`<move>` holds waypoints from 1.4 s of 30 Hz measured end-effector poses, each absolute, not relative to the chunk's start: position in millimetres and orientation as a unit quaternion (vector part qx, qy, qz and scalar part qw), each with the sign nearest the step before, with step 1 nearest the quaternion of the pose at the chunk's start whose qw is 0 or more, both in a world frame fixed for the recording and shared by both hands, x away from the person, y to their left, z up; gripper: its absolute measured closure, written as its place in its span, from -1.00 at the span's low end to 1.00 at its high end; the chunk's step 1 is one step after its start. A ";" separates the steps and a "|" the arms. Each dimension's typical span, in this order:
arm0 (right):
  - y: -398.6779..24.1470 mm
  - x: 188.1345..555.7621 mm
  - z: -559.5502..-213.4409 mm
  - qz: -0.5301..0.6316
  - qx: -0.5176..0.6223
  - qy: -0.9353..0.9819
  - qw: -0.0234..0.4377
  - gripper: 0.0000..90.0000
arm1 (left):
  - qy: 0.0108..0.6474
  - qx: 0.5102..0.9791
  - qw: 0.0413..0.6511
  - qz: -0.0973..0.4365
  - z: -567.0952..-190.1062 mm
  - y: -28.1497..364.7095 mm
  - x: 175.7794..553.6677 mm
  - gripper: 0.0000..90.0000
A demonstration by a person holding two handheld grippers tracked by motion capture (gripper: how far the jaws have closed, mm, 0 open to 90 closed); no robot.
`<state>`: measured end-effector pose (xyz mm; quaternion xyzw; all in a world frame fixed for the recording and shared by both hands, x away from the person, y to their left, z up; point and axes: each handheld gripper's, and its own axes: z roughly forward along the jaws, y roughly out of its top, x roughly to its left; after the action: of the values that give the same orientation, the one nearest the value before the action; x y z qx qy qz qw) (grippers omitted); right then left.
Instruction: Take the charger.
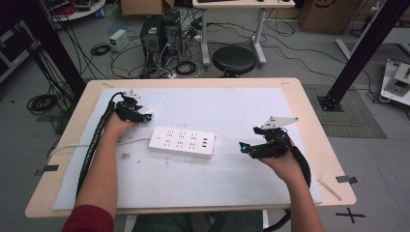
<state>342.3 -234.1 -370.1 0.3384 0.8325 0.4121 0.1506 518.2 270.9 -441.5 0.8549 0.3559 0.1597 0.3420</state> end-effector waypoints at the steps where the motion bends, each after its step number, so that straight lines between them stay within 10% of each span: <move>1: -233.9 342.4 -370.1 0.411 0.339 0.833 0.150 -0.59 | 0.356 0.855 0.342 0.160 -441.5 270.9 518.2 -0.13; 26: -226.0 332.9 -350.2 0.453 0.306 0.830 0.111 -0.59 | 0.270 0.848 0.401 0.217 -328.2 280.8 398.3 -0.05; 42: -219.5 325.1 -347.2 0.452 0.294 0.836 0.097 -0.59 | 0.185 0.864 0.430 0.183 -333.3 249.7 328.1 -0.06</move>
<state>325.1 -219.5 -347.2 0.2945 0.8364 0.4521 0.0967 328.1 249.7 -333.3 0.8644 0.1854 0.1829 0.4302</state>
